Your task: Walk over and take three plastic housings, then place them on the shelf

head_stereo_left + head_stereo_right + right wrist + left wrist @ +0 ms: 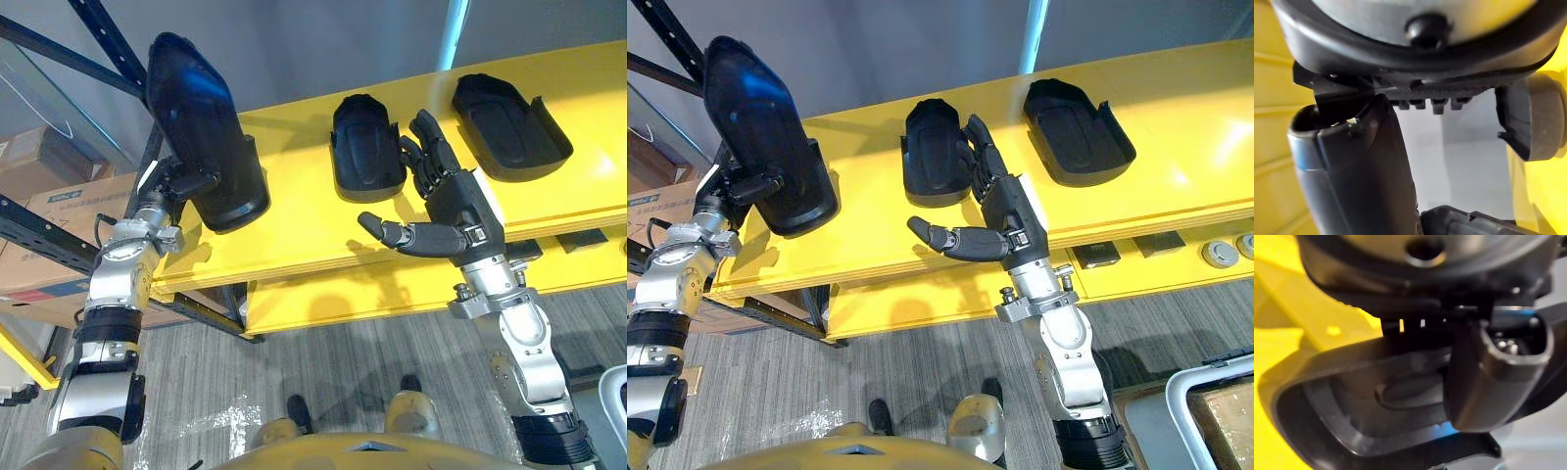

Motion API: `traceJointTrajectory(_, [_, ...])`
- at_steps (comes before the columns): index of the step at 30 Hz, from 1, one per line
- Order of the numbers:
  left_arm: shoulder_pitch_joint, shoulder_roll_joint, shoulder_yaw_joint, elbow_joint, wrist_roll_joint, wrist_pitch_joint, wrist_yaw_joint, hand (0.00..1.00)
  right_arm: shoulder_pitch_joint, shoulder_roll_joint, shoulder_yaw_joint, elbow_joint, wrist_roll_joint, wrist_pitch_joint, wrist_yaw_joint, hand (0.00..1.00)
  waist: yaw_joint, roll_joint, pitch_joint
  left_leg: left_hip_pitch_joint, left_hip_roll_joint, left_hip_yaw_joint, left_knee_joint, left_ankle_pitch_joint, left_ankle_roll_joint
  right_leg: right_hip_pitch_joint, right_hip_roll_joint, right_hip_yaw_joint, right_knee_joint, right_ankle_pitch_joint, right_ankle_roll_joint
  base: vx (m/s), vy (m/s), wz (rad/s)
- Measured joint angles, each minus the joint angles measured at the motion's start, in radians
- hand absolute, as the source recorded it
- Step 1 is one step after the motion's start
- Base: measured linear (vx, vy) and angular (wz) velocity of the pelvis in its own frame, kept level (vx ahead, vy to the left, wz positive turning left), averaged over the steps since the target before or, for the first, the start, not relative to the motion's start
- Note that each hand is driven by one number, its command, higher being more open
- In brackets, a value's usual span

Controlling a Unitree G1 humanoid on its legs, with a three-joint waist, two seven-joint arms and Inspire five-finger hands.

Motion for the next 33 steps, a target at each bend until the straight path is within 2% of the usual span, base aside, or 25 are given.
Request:
traceJointTrajectory(1, [-0.004,0.000,0.003,0.006,-0.006,0.000,0.000,0.00,-0.002,0.000,0.004,0.000,0.000,0.000,0.000,1.00,-0.004,0.000,0.005,-0.001,0.000,0.001,0.000,0.001,0.000,-0.001,0.000,0.001,0.000,-0.001,0.002,-0.03,0.005,-0.04])
traceJointTrajectory(2, [-0.011,0.000,0.004,0.017,-0.018,0.000,0.000,1.00,-0.004,0.001,0.009,-0.001,0.000,0.002,0.000,1.00,-0.008,-0.001,0.011,-0.001,0.000,0.002,0.000,0.002,0.000,-0.001,0.000,0.002,0.001,-0.002,0.003,-0.03,0.006,-0.03])
traceJointTrajectory(7, [-0.040,-0.001,0.006,0.045,-0.024,0.006,0.011,1.00,-0.023,0.002,0.018,-0.052,0.003,0.018,0.000,1.00,-0.011,-0.002,0.041,-0.014,0.000,0.013,0.001,0.009,0.001,-0.029,-0.001,0.015,0.019,0.000,0.005,-0.03,0.003,-0.04])
traceJointTrajectory(10, [-0.045,-0.015,0.002,0.081,-0.028,0.038,0.015,1.00,-0.027,0.002,0.035,-0.085,0.005,0.018,0.000,1.00,-0.013,-0.002,0.057,-0.016,0.001,0.018,0.001,0.011,0.000,-0.040,0.000,0.021,0.027,0.002,0.007,-0.02,-0.005,-0.05])
traceJointTrajectory(15, [-0.059,-0.020,-0.004,0.082,-0.011,0.015,0.069,1.00,-0.042,0.003,0.055,-0.087,0.023,0.018,-0.006,1.00,-0.016,-0.009,0.066,-0.027,0.000,0.021,0.001,0.013,0.000,-0.054,-0.001,0.025,0.036,0.002,0.004,0.00,0.000,-0.01])
traceJointTrajectory(27, [-0.151,-0.022,-0.055,0.071,0.252,0.021,0.216,1.00,-0.096,0.012,0.133,-0.129,0.027,0.018,-0.028,1.00,-0.021,-0.022,0.098,-0.047,0.001,0.021,0.001,0.014,0.001,-0.074,-0.002,0.022,0.039,0.003,0.004,0.00,-0.001,0.00])
traceJointTrajectory(33, [-0.151,-0.022,-0.076,0.062,0.301,0.018,0.297,1.00,-0.085,0.024,0.133,-0.129,0.026,0.010,-0.033,1.00,-0.036,-0.029,0.102,-0.041,0.002,0.024,0.001,0.014,0.000,-0.071,0.000,0.022,0.038,0.003,0.003,0.00,-0.001,-0.01])
